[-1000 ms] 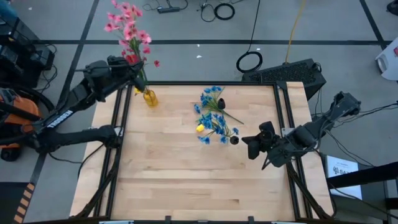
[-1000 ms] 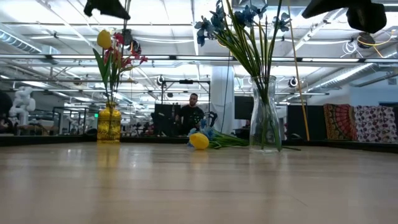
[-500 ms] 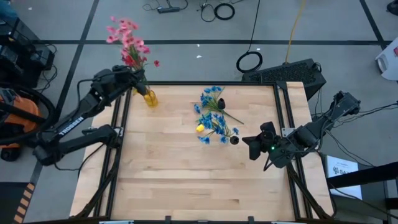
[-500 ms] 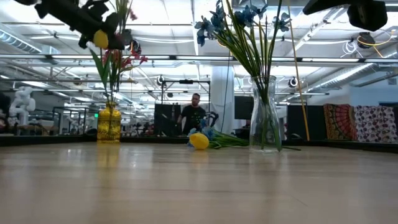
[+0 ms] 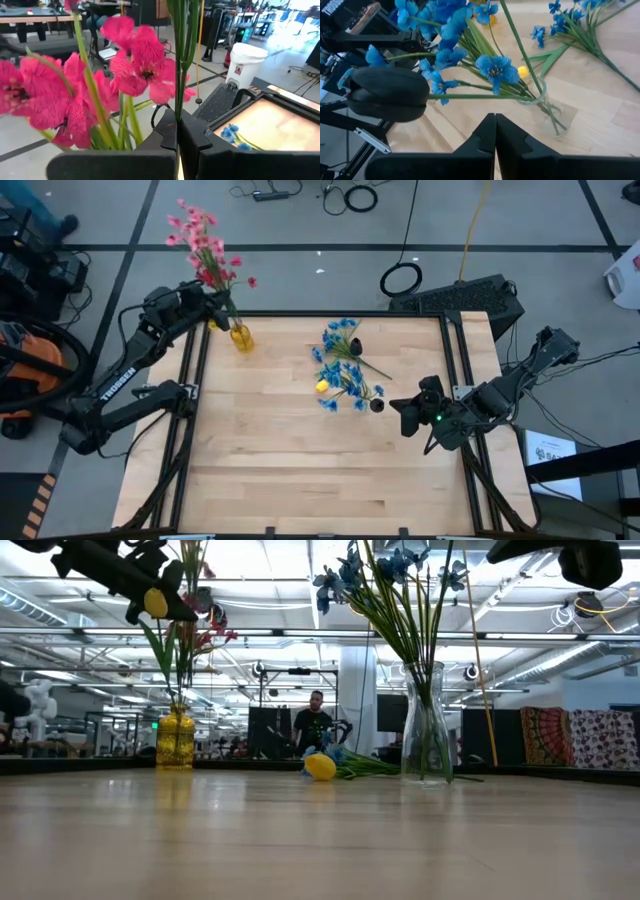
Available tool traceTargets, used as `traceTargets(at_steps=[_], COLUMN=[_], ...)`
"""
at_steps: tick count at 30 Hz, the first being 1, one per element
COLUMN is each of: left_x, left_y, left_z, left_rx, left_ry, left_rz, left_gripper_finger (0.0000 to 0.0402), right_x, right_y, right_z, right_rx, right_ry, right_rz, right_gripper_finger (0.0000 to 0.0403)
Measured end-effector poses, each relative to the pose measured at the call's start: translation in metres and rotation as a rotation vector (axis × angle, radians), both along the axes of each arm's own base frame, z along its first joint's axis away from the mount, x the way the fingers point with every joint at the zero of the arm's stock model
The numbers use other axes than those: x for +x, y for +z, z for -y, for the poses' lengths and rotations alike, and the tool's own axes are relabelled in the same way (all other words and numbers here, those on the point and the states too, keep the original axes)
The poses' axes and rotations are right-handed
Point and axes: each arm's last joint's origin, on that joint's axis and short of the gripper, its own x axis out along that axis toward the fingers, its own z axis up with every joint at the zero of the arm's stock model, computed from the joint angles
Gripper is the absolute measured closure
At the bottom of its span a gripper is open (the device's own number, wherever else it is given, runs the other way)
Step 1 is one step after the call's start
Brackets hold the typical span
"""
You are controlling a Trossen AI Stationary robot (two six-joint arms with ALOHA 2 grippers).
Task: Sort flowers into vase by color
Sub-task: Put the pink flowers into the yellow vase
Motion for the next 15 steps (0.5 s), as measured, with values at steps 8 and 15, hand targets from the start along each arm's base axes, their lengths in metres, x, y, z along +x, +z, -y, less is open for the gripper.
traceTargets(at_steps=[8, 15], left_x=[-0.0022, -0.0044], left_y=[0.0050, 0.0078], left_z=[0.0038, 0.0066], left_rx=[0.004, -0.033], left_ry=[0.000, 0.014], left_rz=[0.058, 0.132], left_gripper_finger=[0.0402, 0.0402], right_x=[0.0000, -0.0001], right_y=[0.0000, 0.0000], right_z=[0.0005, 0.0006], right_rx=[-0.007, -0.004], right_ry=[-0.008, -0.010], right_rz=[0.002, 0.003], right_gripper_finger=[0.0403, 0.0403])
